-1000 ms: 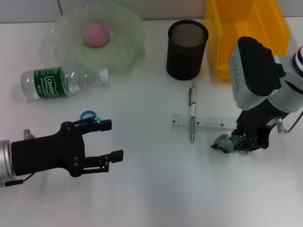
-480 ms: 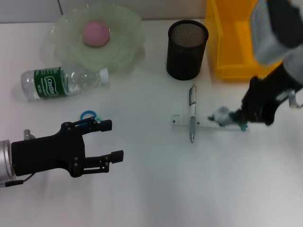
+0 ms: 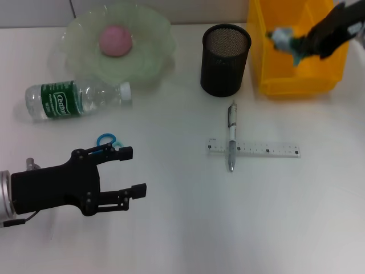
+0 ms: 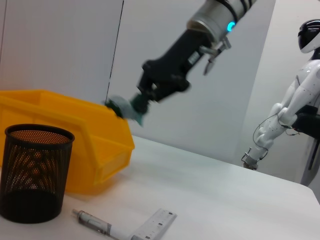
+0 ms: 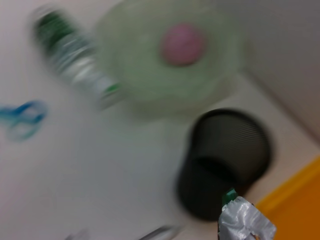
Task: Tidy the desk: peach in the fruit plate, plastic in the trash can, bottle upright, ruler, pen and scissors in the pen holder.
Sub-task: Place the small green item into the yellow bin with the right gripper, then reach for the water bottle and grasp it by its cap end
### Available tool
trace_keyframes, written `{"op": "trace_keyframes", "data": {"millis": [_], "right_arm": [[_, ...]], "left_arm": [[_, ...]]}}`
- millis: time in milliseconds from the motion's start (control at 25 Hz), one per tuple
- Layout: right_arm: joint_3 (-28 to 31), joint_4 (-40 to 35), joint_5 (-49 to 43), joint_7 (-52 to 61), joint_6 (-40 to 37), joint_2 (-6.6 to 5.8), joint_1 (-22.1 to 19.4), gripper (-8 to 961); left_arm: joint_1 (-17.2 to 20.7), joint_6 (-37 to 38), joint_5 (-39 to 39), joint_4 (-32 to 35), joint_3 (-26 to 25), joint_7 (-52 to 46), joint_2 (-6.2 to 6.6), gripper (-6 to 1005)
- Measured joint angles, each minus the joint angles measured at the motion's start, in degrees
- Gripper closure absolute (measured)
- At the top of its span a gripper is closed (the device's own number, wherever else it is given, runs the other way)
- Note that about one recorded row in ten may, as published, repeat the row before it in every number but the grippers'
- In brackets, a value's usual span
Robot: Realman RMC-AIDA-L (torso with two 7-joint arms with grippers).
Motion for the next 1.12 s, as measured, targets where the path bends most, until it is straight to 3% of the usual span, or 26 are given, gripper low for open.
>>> {"op": "trace_keyframes", "data": {"millis": [320,560,840,920,960,1000,1120], "right_arm": [[1.12,2.09,-1.35,6.53,14.68,0.54,-1.81,863],[1.02,9.36,-1.39,7.06,24.39,0.91,-0.67,833],[0.72,11.67,0.51,7.08,29.93,1.75,-1.12,658],[0.72,11.93,4.34,6.53,31.81,1.78,-2.33,608],[0.79,12.61,12.49,3.41,34.31,1.67,-4.24,560],[0.79,12.61,12.49,3.41,34.31,1.67,-4.24,512],[1.34,14.47,29.44,-6.41,35.39,1.54,-7.21,369]], "left_arm": [[0.06,0.49,0.19,0.0,0.0,0.0,0.3,160],[0.1,1.57,0.28,0.0,0.06,-0.34,0.78,160],[0.21,1.8,0.35,0.0,0.38,-0.52,1.08,161],[0.21,1.84,0.36,0.02,0.43,-0.52,1.09,161],[0.21,1.93,0.38,0.1,0.38,-0.52,1.13,161],[0.21,1.93,0.38,0.1,0.38,-0.52,1.13,161],[0.11,1.96,0.43,0.38,0.15,-0.53,1.13,161]]}}
